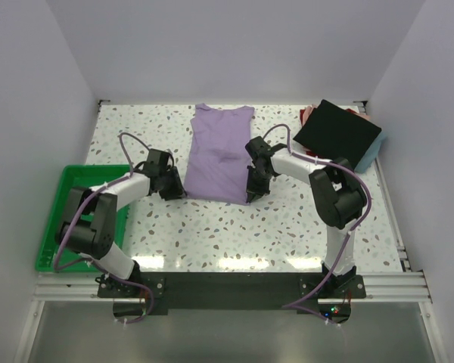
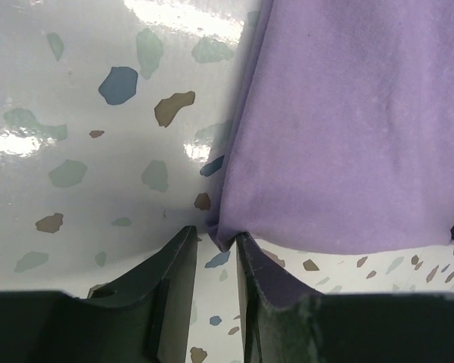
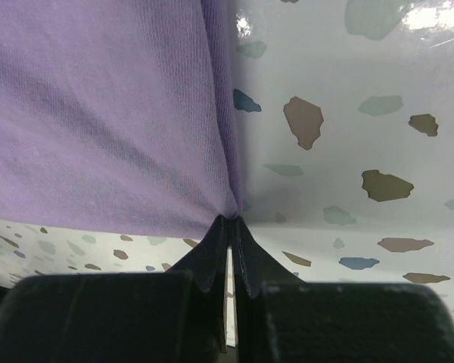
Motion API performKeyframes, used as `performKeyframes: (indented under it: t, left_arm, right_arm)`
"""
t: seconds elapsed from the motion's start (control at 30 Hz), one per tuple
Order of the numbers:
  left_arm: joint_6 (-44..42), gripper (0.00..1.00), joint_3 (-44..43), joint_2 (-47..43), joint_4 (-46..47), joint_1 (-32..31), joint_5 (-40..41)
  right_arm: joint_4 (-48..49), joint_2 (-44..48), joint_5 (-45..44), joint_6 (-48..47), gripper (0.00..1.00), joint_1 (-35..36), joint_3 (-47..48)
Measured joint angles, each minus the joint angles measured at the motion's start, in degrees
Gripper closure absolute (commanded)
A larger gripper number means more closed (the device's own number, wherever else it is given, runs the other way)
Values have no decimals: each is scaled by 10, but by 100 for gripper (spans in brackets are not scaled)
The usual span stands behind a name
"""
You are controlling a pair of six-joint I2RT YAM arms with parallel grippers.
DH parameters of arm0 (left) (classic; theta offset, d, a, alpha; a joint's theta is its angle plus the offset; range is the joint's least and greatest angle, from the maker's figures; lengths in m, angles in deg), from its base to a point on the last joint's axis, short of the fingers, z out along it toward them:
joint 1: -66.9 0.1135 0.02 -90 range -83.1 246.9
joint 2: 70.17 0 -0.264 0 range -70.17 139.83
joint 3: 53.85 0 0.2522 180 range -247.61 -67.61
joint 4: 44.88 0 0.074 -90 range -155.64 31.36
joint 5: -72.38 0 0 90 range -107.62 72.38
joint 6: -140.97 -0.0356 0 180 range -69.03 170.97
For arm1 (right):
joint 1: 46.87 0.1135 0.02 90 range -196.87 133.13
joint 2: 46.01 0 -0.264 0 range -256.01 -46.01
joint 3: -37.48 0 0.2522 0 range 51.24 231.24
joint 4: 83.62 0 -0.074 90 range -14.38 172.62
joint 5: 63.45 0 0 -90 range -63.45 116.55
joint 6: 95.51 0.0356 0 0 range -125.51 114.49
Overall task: Fold and stack the t-shirts
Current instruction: Fold the tshirt
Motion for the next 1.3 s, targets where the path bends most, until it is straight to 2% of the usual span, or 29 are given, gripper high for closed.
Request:
performKeyframes:
  t: [0.13,0.23,0.3,0.33,0.37,0.6,1.3]
  left_arm:
    - [0,69,0,5,11,0,-11]
    - [0,74,0,9,17,0,-16]
    - [0,86,0,12,22,0,-19]
    - [-1,95,0,16,25,1,-22]
    - [-1,99,0,18,27,1,-24]
    - [-5,100,0,16,25,3,-26]
    - [-11,100,58,-71,-26,0,-20]
  right_arm:
    - [0,0,0,0,100,0,0]
    - [0,0,0,0,100,0,0]
    - [0,0,0,0,100,0,0]
    - [0,0,0,0,100,0,0]
    - [0,0,0,0,100,0,0]
    - [-2,-1,0,0,100,0,1]
    - [-33,13,-34,-1,100,8,-3]
